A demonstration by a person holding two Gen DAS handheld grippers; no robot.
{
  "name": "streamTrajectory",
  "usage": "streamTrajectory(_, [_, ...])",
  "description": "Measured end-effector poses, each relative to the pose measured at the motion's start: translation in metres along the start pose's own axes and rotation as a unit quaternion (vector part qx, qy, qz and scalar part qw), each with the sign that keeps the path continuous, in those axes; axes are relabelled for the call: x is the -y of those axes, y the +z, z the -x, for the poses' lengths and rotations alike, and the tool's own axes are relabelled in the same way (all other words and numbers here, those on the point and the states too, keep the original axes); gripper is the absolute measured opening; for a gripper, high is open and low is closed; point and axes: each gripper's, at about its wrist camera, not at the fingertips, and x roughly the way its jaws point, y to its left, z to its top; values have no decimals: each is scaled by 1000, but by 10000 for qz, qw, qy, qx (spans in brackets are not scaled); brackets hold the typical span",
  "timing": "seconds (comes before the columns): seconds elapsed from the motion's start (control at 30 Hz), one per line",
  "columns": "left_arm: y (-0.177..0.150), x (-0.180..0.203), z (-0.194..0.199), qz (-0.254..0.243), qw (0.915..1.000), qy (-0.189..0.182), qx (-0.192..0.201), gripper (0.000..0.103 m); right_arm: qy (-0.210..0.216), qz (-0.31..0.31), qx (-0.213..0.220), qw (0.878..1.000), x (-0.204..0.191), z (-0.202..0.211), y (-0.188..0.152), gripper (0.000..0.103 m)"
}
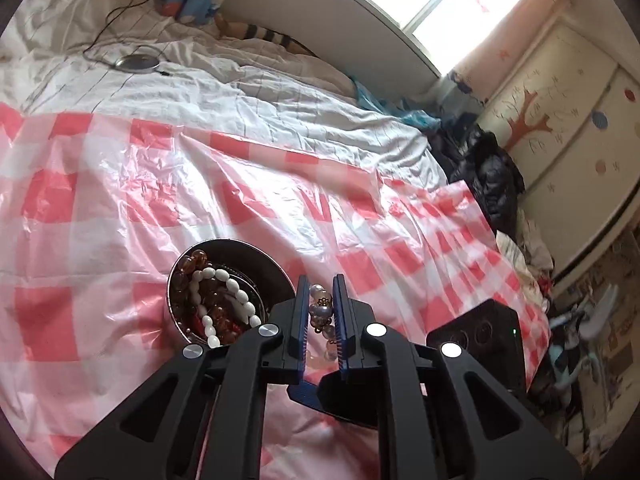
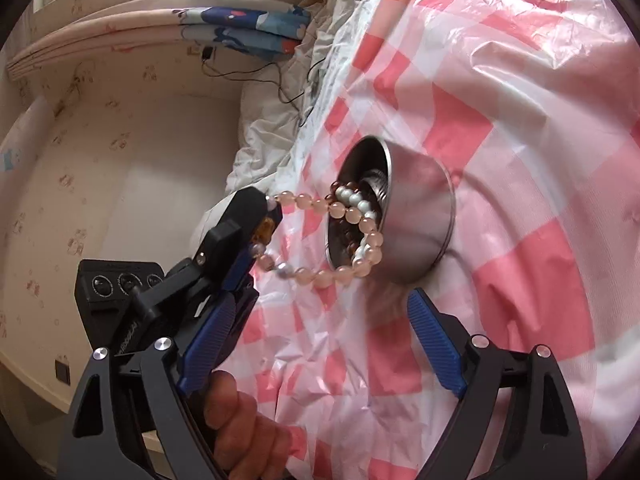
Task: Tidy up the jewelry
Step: 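Grasp the peach pearl bracelet with the left gripper, then carry the peach bracelet over the tin and open the left gripper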
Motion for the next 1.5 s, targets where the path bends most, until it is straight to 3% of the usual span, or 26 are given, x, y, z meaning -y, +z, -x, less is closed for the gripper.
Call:
streamTrajectory(0.2, [4,-43,-7,824,9962,256,-94,30,81,-284,150,9994,9,-5,15,84])
streamTrajectory(0.23, [3,-51,-9,935,9944,454,-197,38,176,-323,210,9991,9,-4,15,84])
streamTrajectory(0.37, [1,-56,-16,901,9929,705,-327,43,408,-496,268,9976,13,0,16,84])
streamTrajectory(0.43, [2,-49,-12,759,9936,815,-195,51,582,-514,266,9966,12,1,16,85])
streamTrajectory(0.57, [8,-46,6,765,9933,844,187,59,787,-274,233,9962,0,1,18,87])
streamTrajectory(0.7, [14,-55,26,1083,9896,826,472,72,814,-127,174,9964,-9,-1,20,88])
streamTrajectory(0.9, [13,-65,26,1362,9876,714,310,73,1022,131,126,9946,-31,-21,41,89])
streamTrajectory(1.0, [12,-67,28,1372,9878,678,272,75,569,435,359,9968,-41,-25,55,91])
streamTrajectory(1.1, [10,-70,27,1427,9868,748,186,77,-413,996,691,9918,-54,-22,64,91])
streamTrajectory(1.17, [8,-77,28,1535,9849,787,166,78,-1335,1651,773,9741,-68,-26,60,91])
streamTrajectory(1.2, [8,-81,30,1644,9831,785,206,78,-1994,2160,838,9521,-78,-31,56,91])
streamTrajectory(1.23, [7,-88,34,1837,9795,771,303,78,-2654,2737,904,9200,-89,-39,49,91])
streamTrajectory(1.27, [6,-93,38,1978,9765,768,377,78,-3251,3373,905,8788,-99,-53,40,91])
streamTrajectory(1.33, [4,-106,47,2254,9697,786,525,80,-3709,4101,797,8294,-109,-78,31,91])
streamTrajectory(1.43, [3,-116,54,2431,9650,796,582,80,-4028,4528,531,7937,-107,-110,29,91])
streamTrajectory(1.5, [5,-117,55,2444,9647,775,597,81,-4501,4740,298,7562,-96,-128,28,92])
